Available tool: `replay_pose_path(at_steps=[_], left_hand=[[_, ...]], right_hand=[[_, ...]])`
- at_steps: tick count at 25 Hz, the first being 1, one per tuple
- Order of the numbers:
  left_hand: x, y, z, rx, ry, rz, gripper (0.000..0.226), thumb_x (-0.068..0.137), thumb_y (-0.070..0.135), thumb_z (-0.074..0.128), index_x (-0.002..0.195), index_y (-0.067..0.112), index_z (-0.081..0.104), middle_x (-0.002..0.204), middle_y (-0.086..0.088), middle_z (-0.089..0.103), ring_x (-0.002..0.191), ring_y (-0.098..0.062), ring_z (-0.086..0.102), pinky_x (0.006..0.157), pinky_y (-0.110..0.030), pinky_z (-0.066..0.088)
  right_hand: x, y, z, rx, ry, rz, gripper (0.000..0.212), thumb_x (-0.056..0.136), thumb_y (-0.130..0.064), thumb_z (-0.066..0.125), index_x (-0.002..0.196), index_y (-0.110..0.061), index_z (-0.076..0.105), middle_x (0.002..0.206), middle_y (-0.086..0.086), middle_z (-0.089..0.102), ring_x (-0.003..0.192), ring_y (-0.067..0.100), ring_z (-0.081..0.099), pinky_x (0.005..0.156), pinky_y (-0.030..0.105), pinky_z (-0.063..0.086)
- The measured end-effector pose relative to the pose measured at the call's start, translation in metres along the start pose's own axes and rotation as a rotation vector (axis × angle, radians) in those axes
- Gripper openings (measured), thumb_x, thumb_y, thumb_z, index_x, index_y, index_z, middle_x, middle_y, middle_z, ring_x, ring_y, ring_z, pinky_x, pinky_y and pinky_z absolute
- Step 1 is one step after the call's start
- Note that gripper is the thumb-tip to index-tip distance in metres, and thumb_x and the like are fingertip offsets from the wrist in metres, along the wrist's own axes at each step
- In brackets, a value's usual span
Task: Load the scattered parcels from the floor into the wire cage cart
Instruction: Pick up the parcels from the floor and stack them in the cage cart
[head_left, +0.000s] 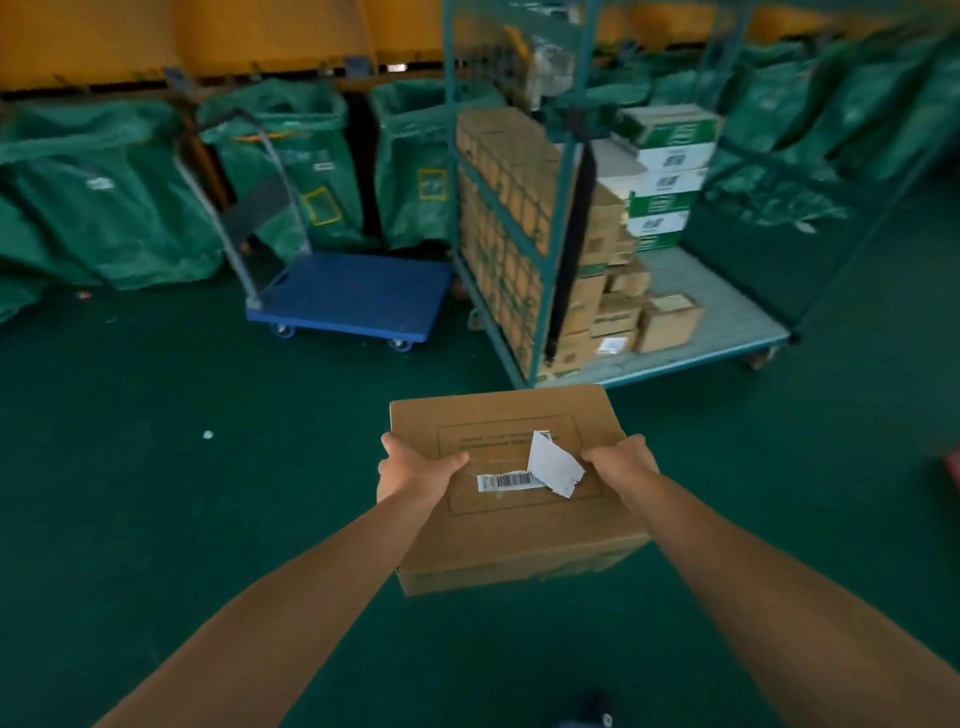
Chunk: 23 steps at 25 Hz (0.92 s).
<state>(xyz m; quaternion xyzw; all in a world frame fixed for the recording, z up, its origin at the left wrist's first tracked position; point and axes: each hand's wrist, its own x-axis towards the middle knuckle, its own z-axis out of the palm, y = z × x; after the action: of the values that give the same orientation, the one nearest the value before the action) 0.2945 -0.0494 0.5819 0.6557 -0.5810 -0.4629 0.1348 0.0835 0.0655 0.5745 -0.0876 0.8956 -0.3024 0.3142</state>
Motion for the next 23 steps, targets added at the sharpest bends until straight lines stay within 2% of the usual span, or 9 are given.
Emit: replay_pose_path(at_steps=[4,8,14,19,21,23], left_hand=[[0.018,0.086,0.102,0.037,-0.058,0.035,0.093,0.070,0.045,0.081,0.139,0.017,0.026,0.133,-0.011,0.049,0.114,-0.033,0.055,0.089,-0.046,0.050],[0.031,0.158,0.198,0.016,-0.112,0.011,0.095,0.069,0.044,0.083,0.140,0.016,0.027,0.133,-0.010,0.051,0.115,-0.033,0.054,0.093,-0.047,0.049],[0.080,0.244,0.313,-0.064,-0.179,-0.103,0.107,0.068,0.041,0.084,0.149,0.013,0.019,0.140,-0.012,0.047,0.121,-0.033,0.051,0.095,-0.044,0.046],[0.147,0.358,0.380,-0.154,-0.212,-0.098,0.110,0.067,0.038,0.086,0.150,0.013,0.018,0.141,-0.012,0.047,0.125,-0.033,0.049,0.103,-0.047,0.044],[0.174,0.414,0.395,-0.173,-0.217,-0.077,0.111,0.067,0.040,0.086,0.150,0.013,0.017,0.142,-0.012,0.046,0.126,-0.034,0.048,0.103,-0.047,0.043],[0.195,0.463,0.406,-0.171,-0.185,-0.023,0.110,0.068,0.045,0.084,0.149,0.014,0.017,0.141,-0.011,0.047,0.124,-0.034,0.049,0.102,-0.048,0.044]], right_hand=[[0.083,0.009,-0.082,0.099,0.022,0.038,0.086,0.077,-0.043,0.074,0.142,-0.007,0.031,0.140,0.017,0.044,0.123,0.036,0.047,0.102,0.046,0.042],[0.165,0.008,-0.161,0.048,0.077,0.069,0.097,0.070,-0.059,0.073,0.142,-0.010,0.031,0.139,0.015,0.044,0.124,0.036,0.046,0.105,0.050,0.039],[0.292,-0.022,-0.233,0.016,0.121,0.116,0.089,0.069,-0.064,0.065,0.137,-0.013,0.040,0.133,0.013,0.050,0.120,0.034,0.050,0.103,0.049,0.040],[0.398,-0.098,-0.290,-0.061,0.218,0.122,0.071,0.068,-0.054,0.056,0.128,-0.017,0.048,0.119,0.010,0.056,0.107,0.032,0.055,0.097,0.046,0.045],[0.433,-0.138,-0.319,-0.082,0.271,0.076,0.066,0.075,-0.048,0.056,0.131,-0.014,0.047,0.124,0.012,0.055,0.112,0.033,0.053,0.099,0.042,0.041],[0.471,-0.173,-0.343,-0.131,0.324,0.026,0.060,0.083,-0.041,0.056,0.134,-0.012,0.043,0.130,0.013,0.053,0.119,0.033,0.050,0.094,0.039,0.036]])
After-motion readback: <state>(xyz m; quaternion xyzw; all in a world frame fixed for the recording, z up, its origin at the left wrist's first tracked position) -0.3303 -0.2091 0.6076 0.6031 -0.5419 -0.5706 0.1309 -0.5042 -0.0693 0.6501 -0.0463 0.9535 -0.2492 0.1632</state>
